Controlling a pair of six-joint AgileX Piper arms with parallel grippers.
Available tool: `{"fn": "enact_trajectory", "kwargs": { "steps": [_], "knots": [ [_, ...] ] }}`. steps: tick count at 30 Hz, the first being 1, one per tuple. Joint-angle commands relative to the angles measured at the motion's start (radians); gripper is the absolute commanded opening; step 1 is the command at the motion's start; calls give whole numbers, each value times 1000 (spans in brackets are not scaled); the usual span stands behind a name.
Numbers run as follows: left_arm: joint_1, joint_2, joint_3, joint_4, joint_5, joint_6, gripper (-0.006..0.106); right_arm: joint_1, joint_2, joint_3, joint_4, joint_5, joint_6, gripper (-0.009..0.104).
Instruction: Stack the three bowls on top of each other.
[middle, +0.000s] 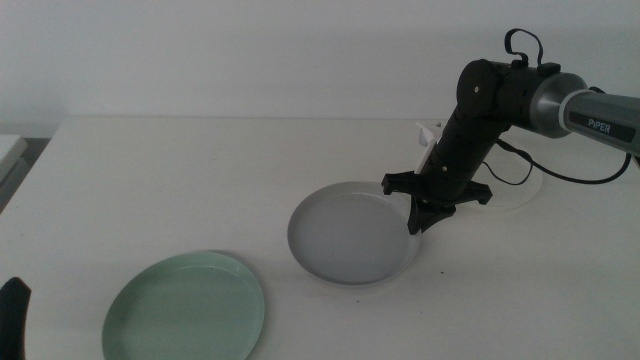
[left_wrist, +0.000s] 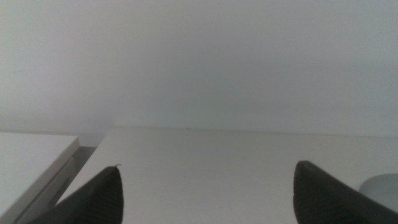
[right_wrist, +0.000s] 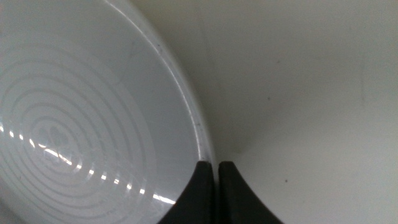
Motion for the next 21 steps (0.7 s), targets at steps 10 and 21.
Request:
{"fn": "enact_trajectory", "kwargs": {
  "steps": [10, 21],
  "knots": [
    [0, -3, 0, 1, -13, -2, 94, 0, -2, -11, -52, 35, 1, 9],
    [0, -3, 0, 1, -13, -2, 94, -43, -58, -105, -82, 39, -54, 67]
  ]
}}
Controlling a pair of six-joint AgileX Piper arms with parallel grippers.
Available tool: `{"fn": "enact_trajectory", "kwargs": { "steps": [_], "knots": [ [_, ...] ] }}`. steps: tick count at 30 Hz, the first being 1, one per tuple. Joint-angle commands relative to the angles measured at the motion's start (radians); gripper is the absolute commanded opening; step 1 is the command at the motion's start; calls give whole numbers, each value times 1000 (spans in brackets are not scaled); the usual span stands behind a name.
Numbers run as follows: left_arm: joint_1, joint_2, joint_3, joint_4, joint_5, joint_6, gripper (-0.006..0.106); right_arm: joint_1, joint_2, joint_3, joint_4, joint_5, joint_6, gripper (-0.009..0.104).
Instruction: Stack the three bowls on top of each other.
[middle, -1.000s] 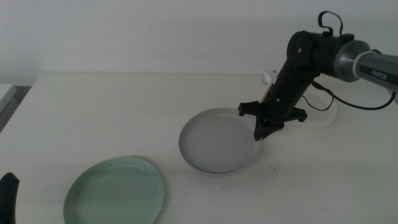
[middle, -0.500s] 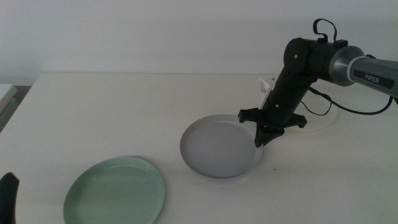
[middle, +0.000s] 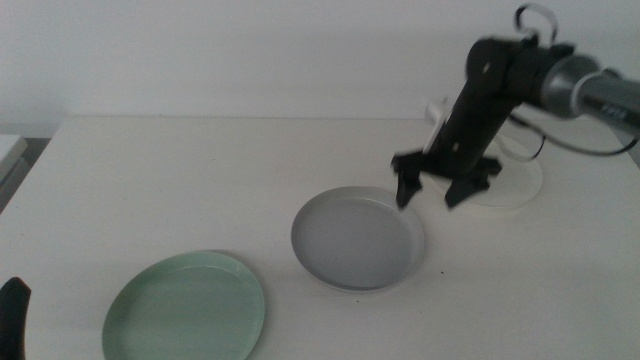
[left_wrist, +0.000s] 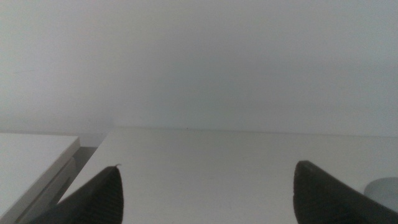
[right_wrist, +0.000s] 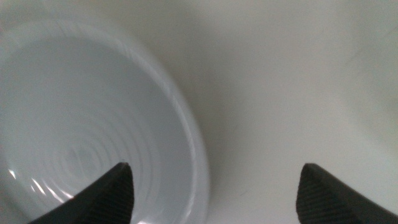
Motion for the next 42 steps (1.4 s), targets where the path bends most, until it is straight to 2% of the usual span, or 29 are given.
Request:
{"fn": "enact_trajectory", "kwargs": {
  "steps": [1, 3, 7, 9, 14, 20, 23, 26, 28, 32, 38, 40, 42],
  "knots": [
    [0, -3, 0, -2, -13, -2, 94, -49, -49, -60, -31, 5, -13, 67],
    [0, -3, 0, -2, -13, -2, 94, -96, -54, -115, -66, 8, 15, 67],
    [0, -3, 0, -2, -13, -2, 94, -214, -27, -187, -192, -4, 91, 67],
    [0, -3, 0, -2, -13, -2, 94, -268, 10, -222, -219, -2, 97, 67],
    [0, -3, 0, -2, -13, -2, 94, -338, 113, -278, -213, -34, 86, 63],
    [0, -3, 0, -2, -13, -2, 94, -349, 205, -278, -219, -102, 58, 61],
    [0, -3, 0, -2, -13, -2, 94, -349, 235, -278, -213, -111, 56, 57],
    [0, -3, 0, -2, -13, -2, 94, -349, 253, -278, -219, -118, 56, 45],
    [0, -3, 0, -2, -13, -2, 94, -349, 263, -278, -219, -126, 56, 34],
    [0, -3, 0, -2, -13, -2, 94, -349, 256, -278, -219, -138, 49, -3],
    [0, -3, 0, -2, -13, -2, 94, -347, 134, -255, -206, -133, 28, -2],
    [0, -3, 0, -2, -13, -2, 94, -343, 29, -178, -180, -167, 19, -2],
    [0, -3, 0, -2, -13, -2, 94, -328, -113, -13, -119, -284, 7, -2]
  ]
}}
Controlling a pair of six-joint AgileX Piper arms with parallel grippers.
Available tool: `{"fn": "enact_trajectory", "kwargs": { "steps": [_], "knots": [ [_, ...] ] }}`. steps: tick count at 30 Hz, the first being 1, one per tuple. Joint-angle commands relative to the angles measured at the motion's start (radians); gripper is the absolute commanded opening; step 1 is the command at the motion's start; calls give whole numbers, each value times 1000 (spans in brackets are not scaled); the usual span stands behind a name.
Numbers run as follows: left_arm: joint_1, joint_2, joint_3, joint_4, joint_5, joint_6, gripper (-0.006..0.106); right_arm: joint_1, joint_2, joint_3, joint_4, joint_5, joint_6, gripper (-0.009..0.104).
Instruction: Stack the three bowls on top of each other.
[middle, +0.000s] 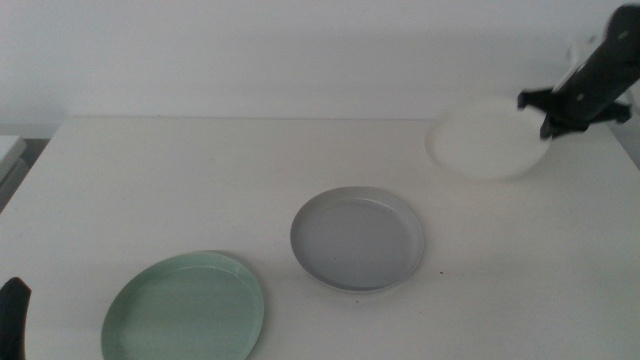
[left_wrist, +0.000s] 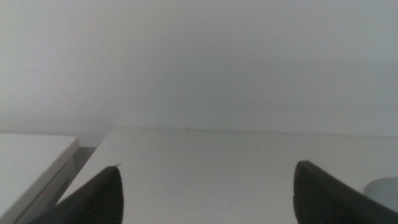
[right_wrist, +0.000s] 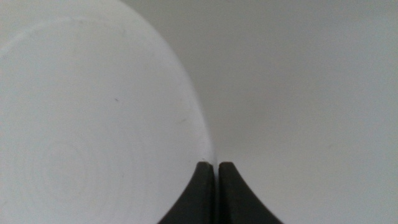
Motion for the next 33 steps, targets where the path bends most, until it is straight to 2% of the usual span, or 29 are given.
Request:
{"fn": "enact_trajectory", "kwargs": {
  "steps": [1, 5, 8, 15, 29, 31, 33],
  "knots": [
    [0, -3, 0, -2, -13, -2, 94, 24, -184, 191, 69, -124, -20, -2],
    [0, -3, 0, -2, -13, -2, 94, 122, -426, 531, 182, -369, -61, -2],
    [0, -3, 0, -2, -13, -2, 94, 228, -499, 639, 186, -415, -43, -2],
    [0, -3, 0, -2, -13, -2, 94, 386, -445, 662, 186, -421, 12, -2],
    [0, -3, 0, -2, -13, -2, 94, 411, -302, 662, 199, -467, 16, -2],
    [0, -3, 0, -2, -13, -2, 94, 411, -301, 662, 197, -469, 16, 1],
    [0, -3, 0, -2, -13, -2, 94, 411, -301, 662, 190, -471, 10, 10]
  ]
}}
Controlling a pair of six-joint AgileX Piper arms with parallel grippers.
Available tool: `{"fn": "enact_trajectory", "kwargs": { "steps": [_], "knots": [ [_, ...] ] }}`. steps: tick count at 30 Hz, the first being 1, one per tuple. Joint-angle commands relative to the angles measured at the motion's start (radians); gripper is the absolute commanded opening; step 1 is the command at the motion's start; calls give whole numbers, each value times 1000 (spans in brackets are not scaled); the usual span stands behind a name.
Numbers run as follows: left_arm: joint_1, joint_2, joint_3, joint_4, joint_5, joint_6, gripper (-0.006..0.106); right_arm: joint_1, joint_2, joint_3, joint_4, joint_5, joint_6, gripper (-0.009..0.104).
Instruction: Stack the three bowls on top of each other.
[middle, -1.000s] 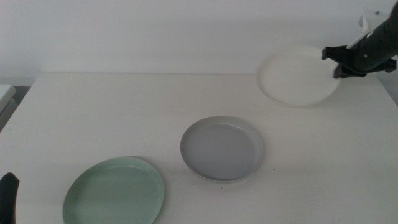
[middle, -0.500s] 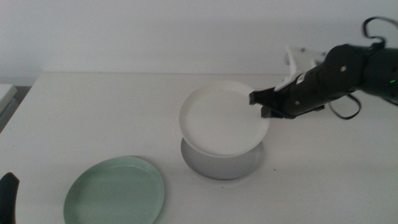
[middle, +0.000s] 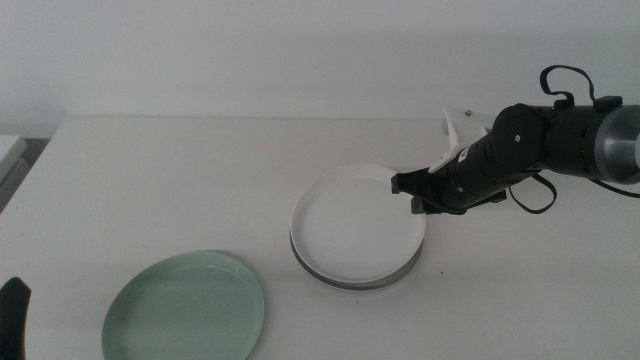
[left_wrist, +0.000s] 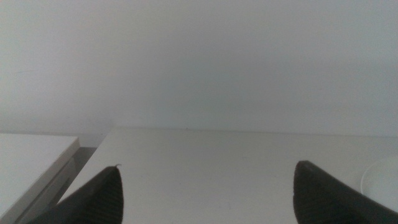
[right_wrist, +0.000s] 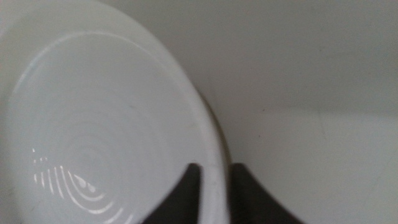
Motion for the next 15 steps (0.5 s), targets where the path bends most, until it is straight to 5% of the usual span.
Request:
{"fn": "enact_trajectory", "kwargs": {
  "steps": [1, 6, 9, 15],
  "knots": [
    [0, -3, 0, -2, -13, -2, 94, 3, -4, 2, -10, -17, -12, 16],
    [0, -3, 0, -2, -13, -2, 94, 3, -32, -19, -13, 55, -78, 66],
    [0, -3, 0, -2, -13, -2, 94, 3, -127, -51, -24, 174, -181, 86],
    [0, -3, 0, -2, -13, -2, 94, -4, -517, -32, -63, 234, -269, 93]
  ]
}}
